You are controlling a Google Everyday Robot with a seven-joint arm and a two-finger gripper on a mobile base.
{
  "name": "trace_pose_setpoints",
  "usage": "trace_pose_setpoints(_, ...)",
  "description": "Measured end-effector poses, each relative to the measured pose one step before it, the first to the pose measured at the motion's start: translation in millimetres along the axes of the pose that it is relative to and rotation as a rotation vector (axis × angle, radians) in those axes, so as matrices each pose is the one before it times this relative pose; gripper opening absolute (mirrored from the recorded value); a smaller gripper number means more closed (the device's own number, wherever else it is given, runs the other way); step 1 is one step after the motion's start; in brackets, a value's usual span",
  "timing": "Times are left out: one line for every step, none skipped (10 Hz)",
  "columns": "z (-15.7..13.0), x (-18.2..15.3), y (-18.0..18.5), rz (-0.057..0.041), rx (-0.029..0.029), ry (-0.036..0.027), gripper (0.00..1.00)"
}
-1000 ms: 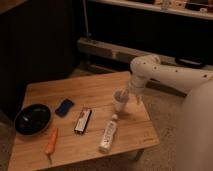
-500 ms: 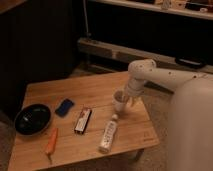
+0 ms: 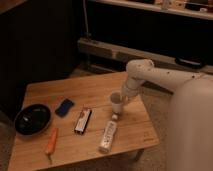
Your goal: Place the ceramic cup in the ceramic bowl
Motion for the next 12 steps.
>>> trace_pose_setpoints(-19.98,5.62,30.51,-0.05683,-0.01750,-0.02119,0.00)
trace_pose_setpoints(-13.45,4.14,28.27,-0.05149,-0.00626,-0.01221,0.00)
trace_pose_setpoints(-7.11,1.91,26.89,-0.04737,-0.00658,-0.00983,0.00)
trace_pose_setpoints(-4.72,1.21,32.66,-0.05836,-0.00623,-0.00778,0.00)
trace_pose_setpoints(-3.18,-1.75,32.11,-0.05608,-0.00822,-0.00474,0.00)
trace_pose_setpoints(0.61,-2.82,17.58,-0.03277,-0.00351,-0.00085,0.00)
trace_pose_setpoints(0.88,-4.64,31.84,-0.05851,-0.01533,0.00115,0.00)
trace_pose_setpoints(2.83,-4.03,28.14,-0.05634,-0.01427,0.00424,0.00)
trace_pose_setpoints(2.24,-3.29,20.44,-0.04145,-0.01312,0.00180,0.00)
trace_pose_setpoints(4.34,-4.34,27.91,-0.06109,-0.01595,0.00733,0.00)
trace_pose_setpoints(4.77,-5.45,25.92,-0.05826,-0.01672,0.00708,0.00)
trace_pose_setpoints(5.65,-5.44,27.31,-0.06441,-0.03159,0.01245,0.00)
